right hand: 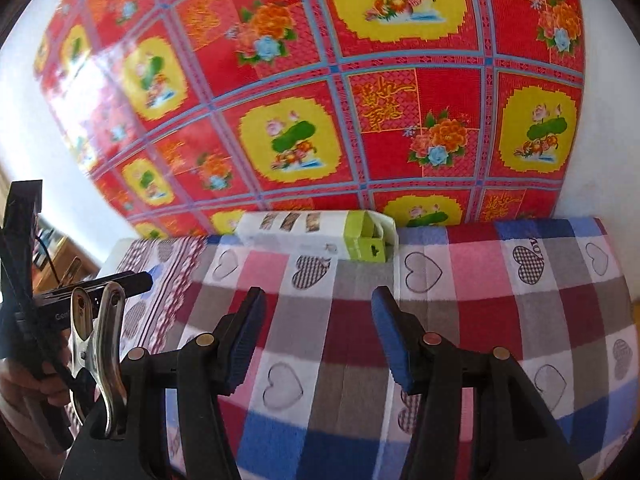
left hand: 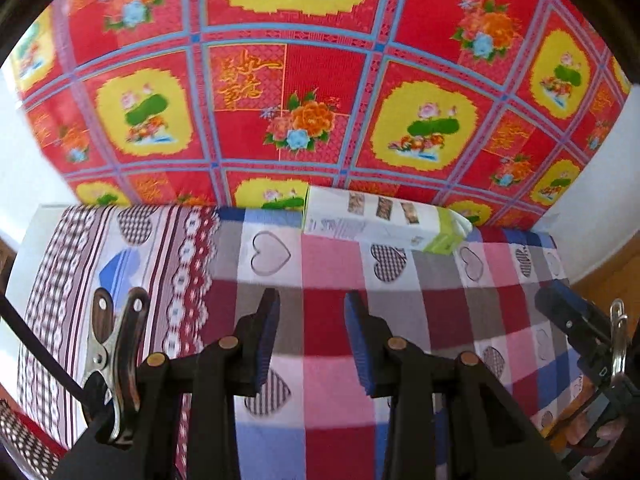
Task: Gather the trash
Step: 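Move both tools back from the bucket toward the box on the bed, then grasp the white-and-green box with the left tool while the right tool grasps its green end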
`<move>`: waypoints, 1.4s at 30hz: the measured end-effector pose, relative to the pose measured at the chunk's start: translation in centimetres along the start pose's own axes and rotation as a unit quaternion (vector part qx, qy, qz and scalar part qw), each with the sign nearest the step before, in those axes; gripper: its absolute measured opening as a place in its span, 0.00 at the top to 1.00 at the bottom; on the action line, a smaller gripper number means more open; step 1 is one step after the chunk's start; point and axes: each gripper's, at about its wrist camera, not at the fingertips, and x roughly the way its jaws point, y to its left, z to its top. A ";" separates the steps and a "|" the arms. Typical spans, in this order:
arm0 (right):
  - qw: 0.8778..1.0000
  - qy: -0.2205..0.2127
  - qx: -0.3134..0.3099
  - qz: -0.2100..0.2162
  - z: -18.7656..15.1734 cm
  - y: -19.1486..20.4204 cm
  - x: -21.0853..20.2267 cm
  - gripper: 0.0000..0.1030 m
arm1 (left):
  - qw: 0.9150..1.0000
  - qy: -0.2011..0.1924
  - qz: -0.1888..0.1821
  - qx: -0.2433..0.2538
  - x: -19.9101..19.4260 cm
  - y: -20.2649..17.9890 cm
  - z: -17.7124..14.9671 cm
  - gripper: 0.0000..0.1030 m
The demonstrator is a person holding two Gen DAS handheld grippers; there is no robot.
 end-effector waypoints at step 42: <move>0.996 0.082 0.022 -0.017 3.7 -3.2 17.9 0.46 | 0.995 0.028 -0.092 -0.008 16.6 0.0 7.3 0.45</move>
